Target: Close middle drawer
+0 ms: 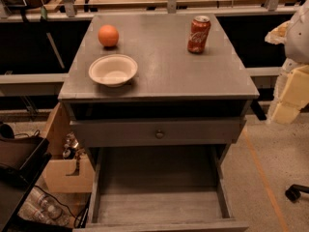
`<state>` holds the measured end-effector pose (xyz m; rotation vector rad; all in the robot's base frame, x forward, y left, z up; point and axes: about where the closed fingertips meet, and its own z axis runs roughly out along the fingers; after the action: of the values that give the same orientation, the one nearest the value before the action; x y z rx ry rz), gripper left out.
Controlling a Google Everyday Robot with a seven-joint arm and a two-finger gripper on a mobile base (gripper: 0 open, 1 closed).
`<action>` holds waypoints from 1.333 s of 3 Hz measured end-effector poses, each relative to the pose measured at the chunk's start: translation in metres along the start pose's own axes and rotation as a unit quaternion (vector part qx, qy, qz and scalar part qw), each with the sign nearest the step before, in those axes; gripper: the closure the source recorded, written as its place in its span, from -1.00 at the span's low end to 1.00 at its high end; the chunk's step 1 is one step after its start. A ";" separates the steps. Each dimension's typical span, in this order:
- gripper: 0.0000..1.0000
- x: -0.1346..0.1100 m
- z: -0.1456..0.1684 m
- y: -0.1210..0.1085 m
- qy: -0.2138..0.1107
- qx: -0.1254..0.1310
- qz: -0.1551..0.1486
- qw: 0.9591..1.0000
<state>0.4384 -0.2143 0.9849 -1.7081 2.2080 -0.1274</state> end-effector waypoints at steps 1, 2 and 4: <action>-1.00 0.000 0.000 0.000 0.000 0.000 0.000 1.000; -1.00 0.015 0.021 0.014 -0.010 -0.008 0.003 1.000; -1.00 0.072 0.093 0.088 -0.027 0.011 -0.059 0.998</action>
Offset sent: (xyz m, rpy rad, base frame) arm -0.0406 -0.0362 -0.1214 0.1090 0.0624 0.0132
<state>0.3722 -0.2459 0.8583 -1.8077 2.0613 -0.1329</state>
